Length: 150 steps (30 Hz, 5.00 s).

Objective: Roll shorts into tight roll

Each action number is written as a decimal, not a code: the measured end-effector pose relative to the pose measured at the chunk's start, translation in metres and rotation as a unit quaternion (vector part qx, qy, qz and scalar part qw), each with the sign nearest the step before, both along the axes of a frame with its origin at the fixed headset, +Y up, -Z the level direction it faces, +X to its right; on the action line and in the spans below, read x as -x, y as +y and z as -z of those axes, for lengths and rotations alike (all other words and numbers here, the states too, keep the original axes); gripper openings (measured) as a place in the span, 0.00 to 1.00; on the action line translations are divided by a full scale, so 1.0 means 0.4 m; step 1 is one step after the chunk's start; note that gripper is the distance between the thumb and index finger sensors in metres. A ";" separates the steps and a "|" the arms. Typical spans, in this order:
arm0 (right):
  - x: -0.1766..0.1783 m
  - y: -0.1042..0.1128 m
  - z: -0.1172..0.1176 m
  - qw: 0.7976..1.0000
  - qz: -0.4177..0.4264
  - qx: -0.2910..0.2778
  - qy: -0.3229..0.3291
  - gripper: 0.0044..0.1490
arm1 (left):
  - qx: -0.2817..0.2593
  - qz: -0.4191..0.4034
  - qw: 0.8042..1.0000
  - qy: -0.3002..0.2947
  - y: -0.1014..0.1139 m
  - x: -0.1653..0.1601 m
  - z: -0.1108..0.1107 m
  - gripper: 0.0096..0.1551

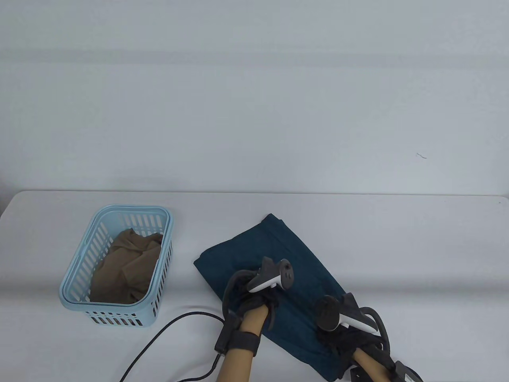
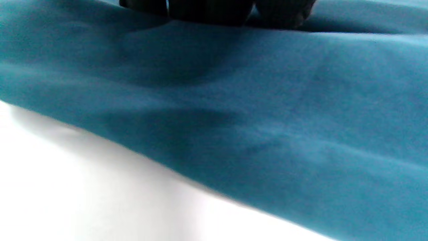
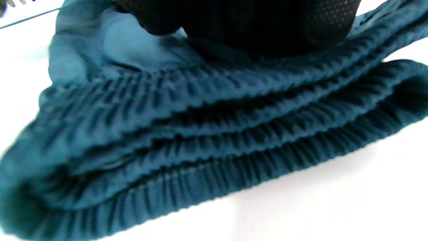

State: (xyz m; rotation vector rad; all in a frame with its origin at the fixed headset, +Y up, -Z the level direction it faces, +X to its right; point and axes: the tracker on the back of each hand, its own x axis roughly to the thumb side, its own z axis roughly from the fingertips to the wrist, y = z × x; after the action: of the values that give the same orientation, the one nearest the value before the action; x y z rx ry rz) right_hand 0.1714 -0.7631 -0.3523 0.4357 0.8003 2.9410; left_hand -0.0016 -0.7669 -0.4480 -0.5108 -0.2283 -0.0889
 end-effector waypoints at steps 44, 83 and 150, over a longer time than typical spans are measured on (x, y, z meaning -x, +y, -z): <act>0.099 0.042 0.050 0.982 0.156 0.101 -0.013 0.36 | -0.035 -0.108 0.993 -0.020 0.090 0.051 0.097 0.41; 0.059 -0.012 -0.121 0.988 0.051 -0.100 0.102 0.37 | -0.046 -0.125 0.964 -0.230 0.013 0.074 -0.342 0.35; 0.030 -0.018 -0.090 0.990 0.103 -0.085 -0.051 0.33 | -0.110 -0.192 0.953 -0.207 0.100 0.099 -0.326 0.29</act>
State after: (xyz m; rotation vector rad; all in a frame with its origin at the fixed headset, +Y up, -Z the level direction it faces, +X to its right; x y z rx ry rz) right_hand 0.1595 -0.7701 -0.3163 0.3492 0.4632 2.8215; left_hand -0.0412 -0.7271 -0.3177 -0.2136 -0.7166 0.1603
